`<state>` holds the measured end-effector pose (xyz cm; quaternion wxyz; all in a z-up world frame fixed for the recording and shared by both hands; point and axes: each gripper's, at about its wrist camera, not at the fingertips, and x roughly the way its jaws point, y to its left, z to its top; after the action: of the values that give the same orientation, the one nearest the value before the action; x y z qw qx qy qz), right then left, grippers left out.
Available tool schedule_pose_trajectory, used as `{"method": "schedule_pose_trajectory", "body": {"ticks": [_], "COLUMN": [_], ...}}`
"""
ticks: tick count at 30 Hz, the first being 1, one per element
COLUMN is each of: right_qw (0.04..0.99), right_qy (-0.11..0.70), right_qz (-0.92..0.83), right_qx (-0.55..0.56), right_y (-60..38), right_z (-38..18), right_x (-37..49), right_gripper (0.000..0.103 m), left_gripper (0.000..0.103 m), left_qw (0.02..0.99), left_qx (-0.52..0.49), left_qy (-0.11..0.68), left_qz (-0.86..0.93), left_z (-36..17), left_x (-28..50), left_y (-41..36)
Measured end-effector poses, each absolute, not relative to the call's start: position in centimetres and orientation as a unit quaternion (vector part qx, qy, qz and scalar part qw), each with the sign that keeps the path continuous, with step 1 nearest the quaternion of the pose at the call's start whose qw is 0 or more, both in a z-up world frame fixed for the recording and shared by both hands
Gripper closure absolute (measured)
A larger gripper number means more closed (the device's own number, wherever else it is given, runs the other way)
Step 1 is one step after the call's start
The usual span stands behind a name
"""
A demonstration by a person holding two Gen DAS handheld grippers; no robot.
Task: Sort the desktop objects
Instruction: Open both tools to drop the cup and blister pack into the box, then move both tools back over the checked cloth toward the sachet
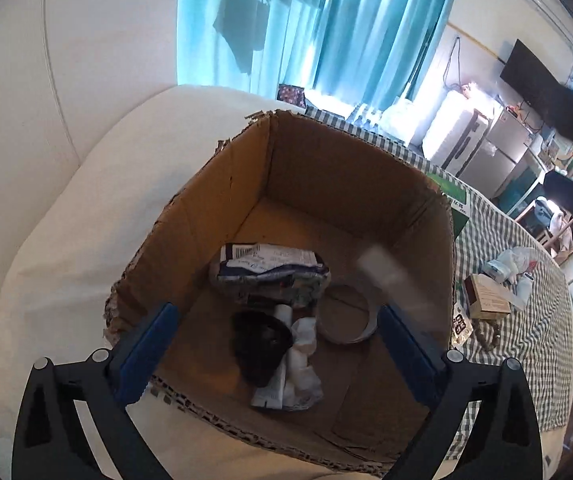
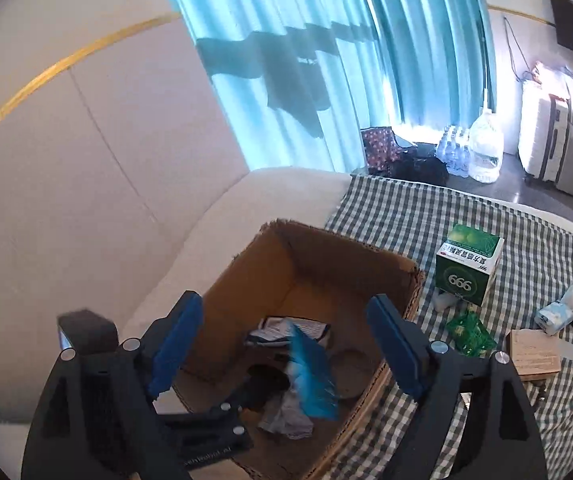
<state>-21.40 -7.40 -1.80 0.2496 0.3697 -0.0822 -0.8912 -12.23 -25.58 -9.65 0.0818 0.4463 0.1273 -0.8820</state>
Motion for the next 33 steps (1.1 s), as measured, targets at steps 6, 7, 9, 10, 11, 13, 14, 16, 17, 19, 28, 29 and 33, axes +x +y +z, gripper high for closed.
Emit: {"method": "schedule_pose_trajectory", "body": {"ticks": [6,7,9,10,11,13,14,16,17,19,28,29,33], "right_qw": [0.228,0.222,0.195,0.18,0.164,0.14,0.126,0.109,0.101,0.087,0.044,0.047,0.043], "right_qy": [-0.095,-0.093,-0.083,-0.079,-0.076,-0.075,-0.078,-0.09,-0.096,-0.102,-0.13,-0.136,-0.139], "right_qz": [-0.905,-0.908,-0.917,-0.921,-0.925,-0.93,-0.931,-0.93,-0.93,-0.932,-0.931,-0.931,-0.933], "right_qx": [0.346,0.344,0.339,0.336,0.334,0.333,0.334,0.339,0.341,0.338,0.339,0.334,0.33], "right_y": [-2.8,-1.9,0.9,2.3,3.8,6.7,8.6,11.5,12.8,15.3,22.5,23.0,24.0], "right_z": [-1.2,-1.4,-2.2,-2.6,-3.2,-4.3,-5.0,-6.0,-6.3,-6.8,-9.1,-9.4,-10.9], "right_x": [-18.6,-17.9,-15.9,-14.9,-13.9,-12.0,-10.8,-9.2,-8.5,-7.1,-4.0,-3.9,-4.2], "right_gripper": [0.018,0.018,0.018,0.018,0.018,0.018,0.018,0.018,0.018,0.018,0.018,0.018,0.018], "left_gripper": [0.0,0.0,0.0,0.0,0.0,0.0,0.0,0.0,0.0,0.0,0.0,0.0,0.0], "left_qw": [0.084,0.079,0.061,0.054,0.047,0.032,0.023,0.01,0.002,-0.014,-0.034,-0.035,-0.037], "left_qx": [0.438,0.432,0.423,0.419,0.416,0.411,0.41,0.407,0.404,0.402,0.425,0.428,0.444], "left_qy": [0.105,0.104,0.103,0.1,0.097,0.089,0.085,0.08,0.08,0.075,0.024,0.023,0.014], "left_qz": [-0.889,-0.892,-0.898,-0.901,-0.903,-0.907,-0.908,-0.91,-0.911,-0.912,-0.904,-0.903,-0.895], "left_z": [-8.4,-7.8,-7.2,-6.8,-6.5,-6.0,-5.8,-5.4,-5.4,-5.4,-9.0,-9.4,-11.4], "left_x": [-9.7,-9.1,-8.1,-7.7,-7.5,-7.1,-7.0,-6.6,-6.4,-6.1,-6.6,-6.8,-8.2], "left_y": [-23.7,-22.8,-21.2,-20.3,-19.3,-17.2,-15.8,-13.2,-12.1,-9.4,-1.1,-0.6,0.3]}}
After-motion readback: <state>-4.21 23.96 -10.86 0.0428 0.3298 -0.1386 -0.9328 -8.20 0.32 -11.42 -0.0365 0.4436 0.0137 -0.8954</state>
